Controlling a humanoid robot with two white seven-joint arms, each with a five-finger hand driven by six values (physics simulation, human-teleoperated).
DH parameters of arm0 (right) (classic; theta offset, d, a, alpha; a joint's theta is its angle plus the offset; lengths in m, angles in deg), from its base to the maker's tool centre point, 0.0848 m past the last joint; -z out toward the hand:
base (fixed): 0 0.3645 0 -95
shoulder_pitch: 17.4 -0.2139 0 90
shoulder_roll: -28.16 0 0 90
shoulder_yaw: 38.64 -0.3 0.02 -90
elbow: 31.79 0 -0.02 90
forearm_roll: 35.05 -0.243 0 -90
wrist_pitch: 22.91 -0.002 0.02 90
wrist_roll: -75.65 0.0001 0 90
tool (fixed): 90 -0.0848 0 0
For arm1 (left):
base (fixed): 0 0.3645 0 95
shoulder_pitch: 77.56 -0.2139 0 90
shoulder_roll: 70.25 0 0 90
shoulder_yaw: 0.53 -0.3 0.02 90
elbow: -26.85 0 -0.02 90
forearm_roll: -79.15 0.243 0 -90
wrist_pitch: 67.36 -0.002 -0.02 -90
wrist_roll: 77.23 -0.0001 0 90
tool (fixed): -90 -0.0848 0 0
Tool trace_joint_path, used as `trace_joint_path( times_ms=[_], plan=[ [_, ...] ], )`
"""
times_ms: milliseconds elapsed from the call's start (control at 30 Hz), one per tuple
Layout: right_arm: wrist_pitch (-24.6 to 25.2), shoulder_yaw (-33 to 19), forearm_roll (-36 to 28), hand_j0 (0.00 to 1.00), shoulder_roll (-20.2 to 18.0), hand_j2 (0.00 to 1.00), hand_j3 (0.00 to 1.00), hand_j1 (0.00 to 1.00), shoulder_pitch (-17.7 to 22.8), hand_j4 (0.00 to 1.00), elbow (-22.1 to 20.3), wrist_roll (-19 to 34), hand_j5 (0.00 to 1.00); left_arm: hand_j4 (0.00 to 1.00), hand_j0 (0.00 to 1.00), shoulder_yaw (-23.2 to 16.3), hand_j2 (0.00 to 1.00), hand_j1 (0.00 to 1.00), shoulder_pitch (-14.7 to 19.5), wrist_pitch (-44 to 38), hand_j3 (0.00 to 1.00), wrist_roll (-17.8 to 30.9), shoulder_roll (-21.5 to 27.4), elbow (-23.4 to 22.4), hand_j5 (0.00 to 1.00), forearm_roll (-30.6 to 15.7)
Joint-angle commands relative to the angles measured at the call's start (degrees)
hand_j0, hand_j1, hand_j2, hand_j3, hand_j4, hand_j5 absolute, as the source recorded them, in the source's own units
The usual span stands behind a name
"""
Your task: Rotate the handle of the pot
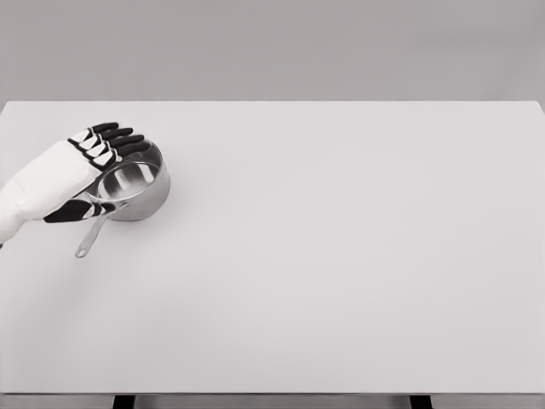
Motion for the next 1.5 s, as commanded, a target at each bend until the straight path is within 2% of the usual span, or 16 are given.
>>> trace_joint_path(
  times_ms=[0, 167, 233, 300, 367, 500, 533, 667, 767, 800, 833, 900, 1033, 1467],
  plan=[
    [0.0, 0.0, 0.0, 1.00, 0.0, 1.00, 1.00, 1.00, 0.0, 1.00, 0.0, 0.0, 1.00, 1.00, 1.00, -0.1, 1.00, 1.00, 0.0, 0.0, 1.00, 0.8, 0.5, 0.0, 1.00, -0.4],
    [0.0, 0.0, 0.0, 1.00, 0.0, 1.00, 1.00, 1.00, 0.0, 1.00, 0.0, 0.0, 1.00, 1.00, 1.00, -0.1, 1.00, 1.00, 0.4, 0.0, 1.00, 0.8, 2.2, 0.8, 1.00, -0.7],
    [0.0, 0.0, 0.0, 1.00, 0.0, 1.00, 1.00, 1.00, 0.0, 1.00, 0.0, 0.0, 1.00, 1.00, 1.00, -1.4, 1.00, 1.00, 1.3, 0.0, 1.00, 0.8, 2.3, 1.7, 1.00, -1.5],
    [0.0, 0.0, 0.0, 1.00, 0.0, 1.00, 1.00, 1.00, 0.0, 1.00, 0.0, 0.0, 1.00, 1.00, 1.00, -8.5, 1.00, 1.00, 4.7, 0.0, 1.00, 0.8, 6.2, 2.4, 1.00, -5.5],
    [0.0, 0.0, 0.0, 1.00, 0.0, 1.00, 1.00, 1.00, 0.0, 1.00, 0.0, 0.0, 1.00, 1.00, 1.00, -15.4, 1.00, 1.00, 9.7, 0.0, 1.00, 0.8, 7.2, 1.8, 1.00, -7.0],
    [0.0, 0.0, 0.0, 1.00, 0.0, 1.00, 1.00, 1.00, 0.0, 1.00, 0.0, 0.0, 1.00, 1.00, 1.00, -26.6, 1.00, 1.00, 16.8, 0.0, 1.00, 0.8, 7.4, 1.7, 1.00, -9.2],
    [-0.1, 0.0, 0.0, 1.00, 0.0, 1.00, 1.00, 1.00, 0.0, 1.00, 0.0, 0.0, 1.00, 1.00, 1.00, -27.6, 1.00, 1.00, 17.6, 0.0, 1.00, 0.8, 7.5, 1.7, 1.00, -9.1],
    [0.0, 0.0, 0.0, 1.00, 0.0, 1.00, 1.00, 1.00, 0.0, 1.00, 0.0, 0.0, 1.00, 1.00, 1.00, -28.1, 1.00, 1.00, 17.8, 0.0, 1.00, 2.6, 9.4, 2.3, 1.00, -8.4],
    [0.0, 0.0, 0.0, 1.00, 0.0, 1.00, 1.00, 1.00, 0.0, 1.00, 0.0, -0.1, 1.00, 1.00, 1.00, -27.9, 1.00, 1.00, 18.0, 0.0, 1.00, 8.9, 10.0, 2.4, 1.00, -7.4],
    [-0.1, 0.0, 0.0, 1.00, 0.0, 1.00, 1.00, 1.00, 0.0, 1.00, 0.0, 0.0, 1.00, 1.00, 1.00, -27.7, 1.00, 1.00, 19.2, 0.0, 1.00, 13.1, 10.4, 2.3, 1.00, -5.7],
    [0.0, 0.0, 0.0, 1.00, 0.0, 1.00, 1.00, 1.00, 0.0, 1.00, 0.0, 0.0, 1.00, 1.00, 1.00, -27.6, 1.00, 1.00, 19.9, 0.0, 1.00, 14.2, 10.5, 2.4, 1.00, -5.2],
    [0.0, 0.0, 0.0, 1.00, 0.0, 1.00, 1.00, 1.00, 0.0, 1.00, 0.0, 0.0, 1.00, 1.00, 1.00, -27.5, 1.00, 1.00, 20.9, 0.0, 1.00, 14.3, 10.3, 2.5, 1.00, -1.4],
    [-0.1, 0.0, 0.0, 1.00, 0.0, 1.00, 1.00, 1.00, 0.0, 1.00, 0.0, 0.0, 1.00, 1.00, 1.00, -27.6, 1.00, 1.00, 21.4, 0.0, 1.00, 14.3, 9.9, 2.5, 1.00, 1.8],
    [0.0, 0.0, 0.0, 1.00, 0.0, 1.00, 1.00, 1.00, 0.0, 1.00, 0.0, -0.1, 1.00, 1.00, 1.00, -27.6, 1.00, 1.00, 20.7, 0.0, 1.00, 14.3, 10.4, 1.7, 1.00, 5.9]
  ],
)
